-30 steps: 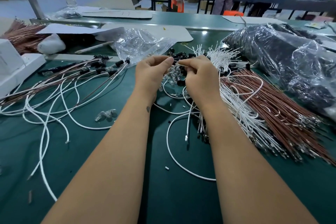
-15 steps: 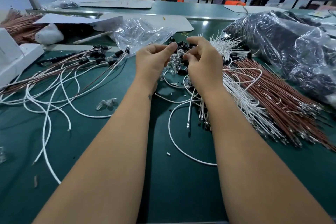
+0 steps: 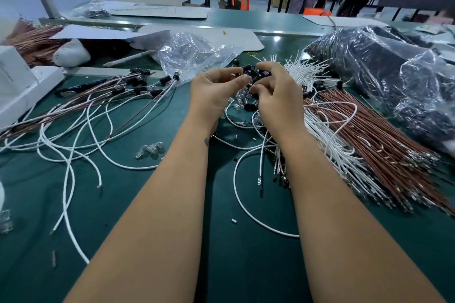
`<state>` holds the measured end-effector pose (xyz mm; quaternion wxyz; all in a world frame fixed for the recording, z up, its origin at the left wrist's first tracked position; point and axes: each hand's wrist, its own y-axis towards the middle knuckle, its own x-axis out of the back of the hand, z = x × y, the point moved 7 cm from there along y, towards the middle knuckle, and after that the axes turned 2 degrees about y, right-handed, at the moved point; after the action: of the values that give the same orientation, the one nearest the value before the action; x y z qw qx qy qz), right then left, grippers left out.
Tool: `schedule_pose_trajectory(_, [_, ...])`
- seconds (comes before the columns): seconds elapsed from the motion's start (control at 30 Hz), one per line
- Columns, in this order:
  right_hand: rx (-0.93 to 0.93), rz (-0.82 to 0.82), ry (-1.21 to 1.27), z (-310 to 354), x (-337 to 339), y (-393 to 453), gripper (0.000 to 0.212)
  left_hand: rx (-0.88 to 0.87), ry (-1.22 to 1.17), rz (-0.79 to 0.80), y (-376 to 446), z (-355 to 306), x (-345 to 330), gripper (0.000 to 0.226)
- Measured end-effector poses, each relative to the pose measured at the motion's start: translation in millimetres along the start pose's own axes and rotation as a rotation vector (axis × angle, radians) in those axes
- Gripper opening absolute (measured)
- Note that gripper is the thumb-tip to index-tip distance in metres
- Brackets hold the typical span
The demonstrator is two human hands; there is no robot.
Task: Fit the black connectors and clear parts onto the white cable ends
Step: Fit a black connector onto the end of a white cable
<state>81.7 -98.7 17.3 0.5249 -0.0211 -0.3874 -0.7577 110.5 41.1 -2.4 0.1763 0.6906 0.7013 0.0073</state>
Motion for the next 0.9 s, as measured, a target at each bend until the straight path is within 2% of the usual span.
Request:
schedule_pose_trajectory(0.23, [0.017, -0.009, 0.033, 3.1, 0.6, -1.2, 0.036, 0.011, 0.072, 0.062, -1.8, 0.7, -4.8, 0.019])
schedule_pose_trajectory(0.33, [0.009, -0.021, 0.049, 3.2, 2.2, -0.6, 0.032, 0.035, 0.058, 0.077, -2.1, 1.4, -4.4, 0.014])
schedule_pose_trajectory(0.5, [0.005, -0.008, 0.022, 6.3, 0.7, -2.0, 0.025, 0.023, 0.131, 0.044, -1.0, 2.9, -3.3, 0.008])
schedule_pose_trajectory(0.6, [-0.003, 0.049, 0.01, 10.0, -3.2, -3.6, 0.028, -0.017, 0.204, -0.007, -0.6, 0.9, 0.0, 0.012])
schedule_pose_trajectory(0.77, [0.001, 0.106, -0.074, 10.4, -6.6, -3.6, 0.016, -0.068, 0.346, -0.012, -1.8, -3.3, -2.4, 0.024])
schedule_pose_trajectory(0.83, [-0.009, 0.096, -0.19, 7.1, -5.0, -2.6, 0.015, -0.117, 0.439, -0.072, -1.9, -8.0, 3.9, 0.027])
schedule_pose_trajectory(0.9, [-0.02, 0.039, -0.315, 4.9, 1.1, -0.9, 0.014, -0.15, 0.511, -0.21, -0.5, -14.1, 18.3, 0.027])
